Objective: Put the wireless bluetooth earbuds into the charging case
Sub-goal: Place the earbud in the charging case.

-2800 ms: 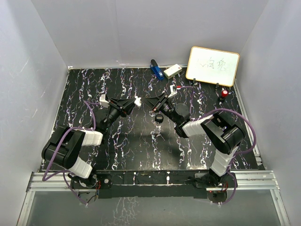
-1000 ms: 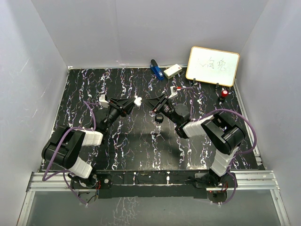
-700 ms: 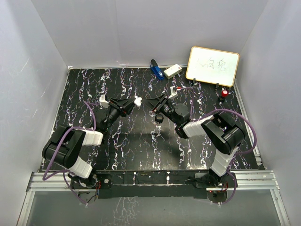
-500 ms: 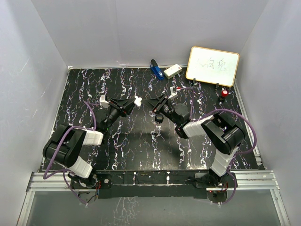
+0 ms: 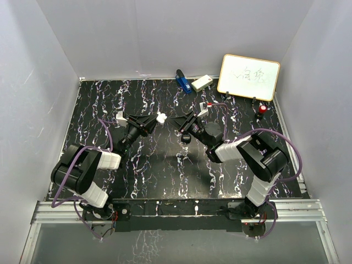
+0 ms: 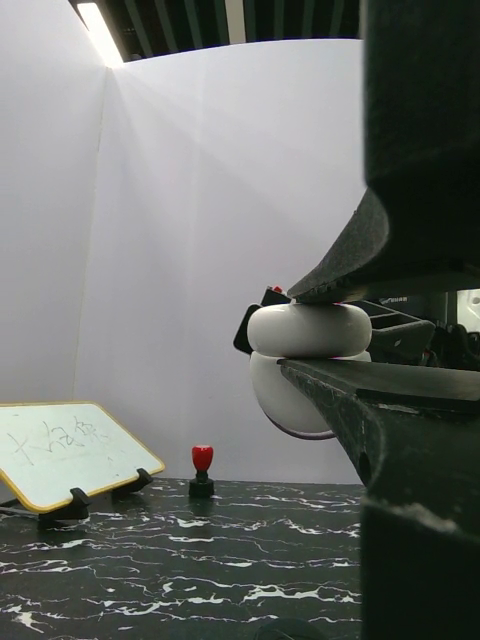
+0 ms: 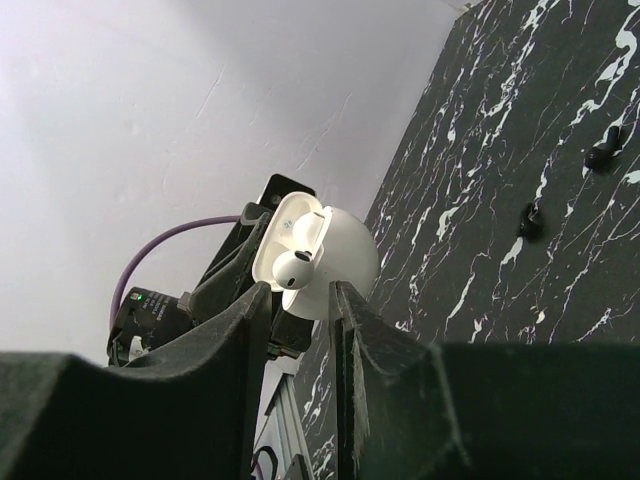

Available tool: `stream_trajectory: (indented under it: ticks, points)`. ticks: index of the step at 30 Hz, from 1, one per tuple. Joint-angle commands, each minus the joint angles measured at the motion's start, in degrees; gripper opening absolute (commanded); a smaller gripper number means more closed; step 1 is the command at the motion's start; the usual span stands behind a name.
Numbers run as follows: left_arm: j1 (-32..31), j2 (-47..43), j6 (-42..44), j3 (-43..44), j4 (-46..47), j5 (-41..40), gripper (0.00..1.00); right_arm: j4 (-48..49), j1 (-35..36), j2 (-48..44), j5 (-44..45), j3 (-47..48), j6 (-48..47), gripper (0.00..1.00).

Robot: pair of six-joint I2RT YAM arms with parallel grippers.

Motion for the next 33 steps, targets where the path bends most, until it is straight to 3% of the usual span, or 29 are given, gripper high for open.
stream_trajectory:
  ticks: [1,15,17,23,27,33]
  points:
    - [0.0,-0.9,-0.6,0.7,8.7,-0.6,0.0,1.7,0.3,-2.1,0.8,-0.2,-0.9,0.28]
    - [0.2,-1.1,-1.5,-0.7,9.6,-0.3,0.0,-3.0,-0.2,-9.5,4.2,-2.4,-8.8,0.36]
    - [0.2,-1.6,-1.5,-0.7,9.1,0.2,0.0,-6.2,-1.2,-10.7,3.5,-1.8,-10.0,0.48]
    - [0.2,-3.8,-0.8,-0.5,6.8,1.1,0.0,-14.4,-4.2,-12.3,-5.9,1.9,-12.6,0.6]
    - [0.1,-3.8,-0.8,0.2,6.4,2.3,0.0,-14.8,-5.0,-11.5,-9.1,3.4,-11.5,0.8]
    - [0.1,-4.8,-0.5,0.1,4.5,3.1,0.0,-14.5,-5.4,-8.5,-12.1,6.4,-8.2,0.82]
